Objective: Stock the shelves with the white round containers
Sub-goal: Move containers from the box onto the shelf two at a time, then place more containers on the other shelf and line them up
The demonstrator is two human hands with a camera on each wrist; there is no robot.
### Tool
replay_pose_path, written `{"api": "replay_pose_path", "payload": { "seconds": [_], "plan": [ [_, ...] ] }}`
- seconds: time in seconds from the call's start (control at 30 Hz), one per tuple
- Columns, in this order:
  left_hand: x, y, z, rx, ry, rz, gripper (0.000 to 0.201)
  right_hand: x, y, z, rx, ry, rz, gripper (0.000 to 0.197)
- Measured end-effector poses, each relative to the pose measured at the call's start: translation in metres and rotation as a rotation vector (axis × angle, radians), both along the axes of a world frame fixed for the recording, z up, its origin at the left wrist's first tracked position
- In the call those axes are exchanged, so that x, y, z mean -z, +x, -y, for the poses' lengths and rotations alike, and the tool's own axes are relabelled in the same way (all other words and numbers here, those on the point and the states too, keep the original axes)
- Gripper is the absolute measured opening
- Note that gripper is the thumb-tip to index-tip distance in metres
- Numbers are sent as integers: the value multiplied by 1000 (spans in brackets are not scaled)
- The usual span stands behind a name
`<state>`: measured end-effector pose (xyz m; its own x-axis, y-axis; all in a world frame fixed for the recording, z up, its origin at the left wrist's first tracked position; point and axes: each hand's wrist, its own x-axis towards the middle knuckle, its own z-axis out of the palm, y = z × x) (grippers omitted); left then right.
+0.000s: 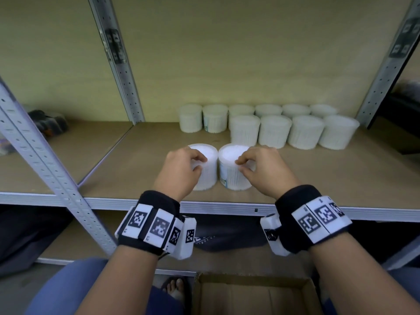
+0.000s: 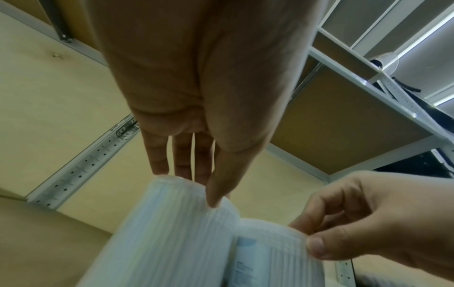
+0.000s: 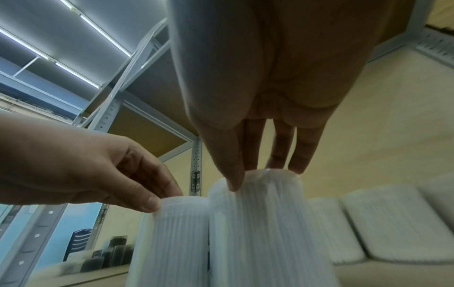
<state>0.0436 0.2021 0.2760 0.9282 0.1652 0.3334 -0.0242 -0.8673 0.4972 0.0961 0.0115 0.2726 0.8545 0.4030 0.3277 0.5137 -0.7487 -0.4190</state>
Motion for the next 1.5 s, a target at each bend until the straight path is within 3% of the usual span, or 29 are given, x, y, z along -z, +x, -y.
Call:
{"api": "replay_pose_path", "payload": {
  "seconds": [0.4, 0.87, 1.33, 1.5],
  "plan": [
    [0, 78, -52, -64, 29, -58, 23, -18, 79, -63, -16, -109, -117, 20],
    [3, 157, -74, -44, 15, -42, 23, -12, 156, -94, 37, -115, -94, 30],
    [-4, 175, -77, -13, 33, -96, 24, -3, 172, -93, 31, -107, -84, 34],
    [-16, 176, -76, -1, 47, -209, 30, -11, 169, -85, -56, -123, -155, 37]
  ]
}}
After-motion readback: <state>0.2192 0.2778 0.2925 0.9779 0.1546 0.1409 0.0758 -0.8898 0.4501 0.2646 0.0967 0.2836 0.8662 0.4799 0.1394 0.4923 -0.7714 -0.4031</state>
